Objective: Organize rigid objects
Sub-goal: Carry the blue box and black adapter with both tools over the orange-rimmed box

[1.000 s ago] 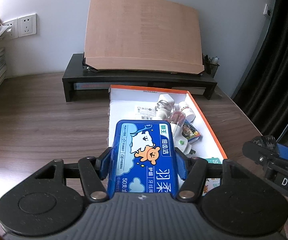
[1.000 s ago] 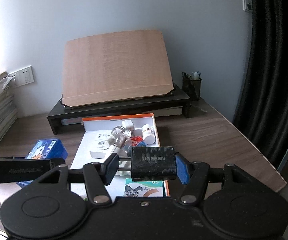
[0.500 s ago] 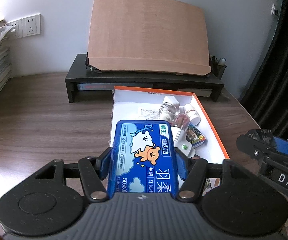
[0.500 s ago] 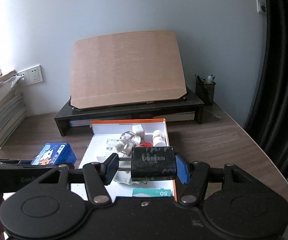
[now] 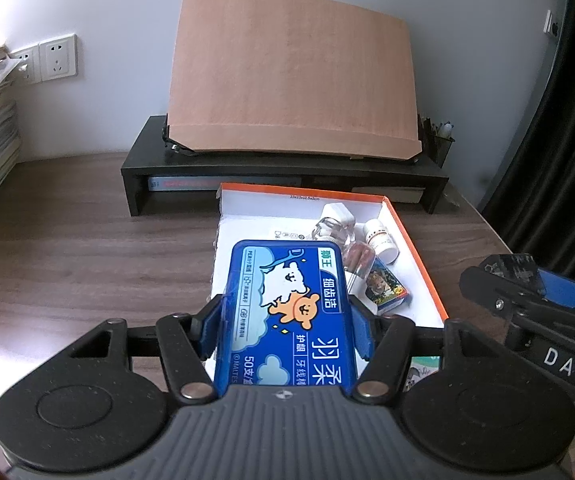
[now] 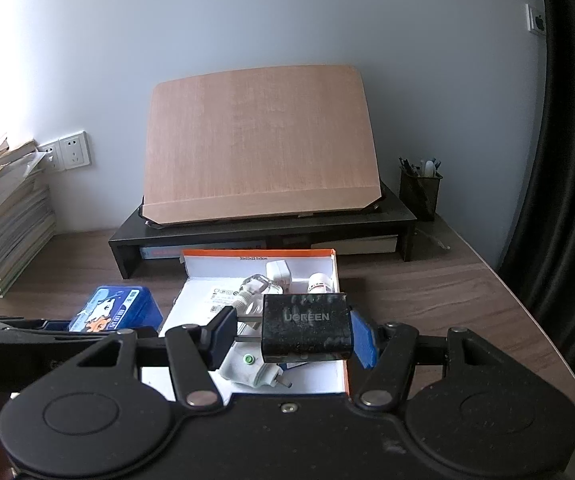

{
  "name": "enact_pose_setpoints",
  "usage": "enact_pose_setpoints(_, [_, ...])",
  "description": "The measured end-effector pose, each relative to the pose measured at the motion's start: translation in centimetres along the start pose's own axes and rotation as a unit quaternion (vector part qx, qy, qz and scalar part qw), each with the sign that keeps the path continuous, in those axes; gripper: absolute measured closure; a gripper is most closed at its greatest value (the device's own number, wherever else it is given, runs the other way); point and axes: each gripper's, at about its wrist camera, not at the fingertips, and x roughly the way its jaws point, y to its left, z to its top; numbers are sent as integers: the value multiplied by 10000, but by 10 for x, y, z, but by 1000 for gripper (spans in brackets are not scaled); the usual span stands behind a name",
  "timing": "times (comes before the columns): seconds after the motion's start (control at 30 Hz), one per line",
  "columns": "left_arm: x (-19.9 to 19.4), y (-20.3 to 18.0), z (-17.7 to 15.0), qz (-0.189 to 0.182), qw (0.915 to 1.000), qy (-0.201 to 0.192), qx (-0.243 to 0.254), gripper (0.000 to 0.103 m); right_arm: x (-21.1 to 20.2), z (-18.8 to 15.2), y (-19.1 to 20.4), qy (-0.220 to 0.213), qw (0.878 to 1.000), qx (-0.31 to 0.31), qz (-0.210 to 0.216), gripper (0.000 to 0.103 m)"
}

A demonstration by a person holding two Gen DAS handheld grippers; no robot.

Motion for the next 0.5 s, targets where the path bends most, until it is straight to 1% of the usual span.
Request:
enact_pose_setpoints(0.27, [5, -4, 3, 27, 10000, 12, 20, 40, 5, 2, -3, -19, 10000, -31, 38, 30])
enact_pose_setpoints(0.5, [9, -2, 3, 58, 9999, 110, 13, 40, 12, 3, -2, 76, 9999, -27, 102, 30])
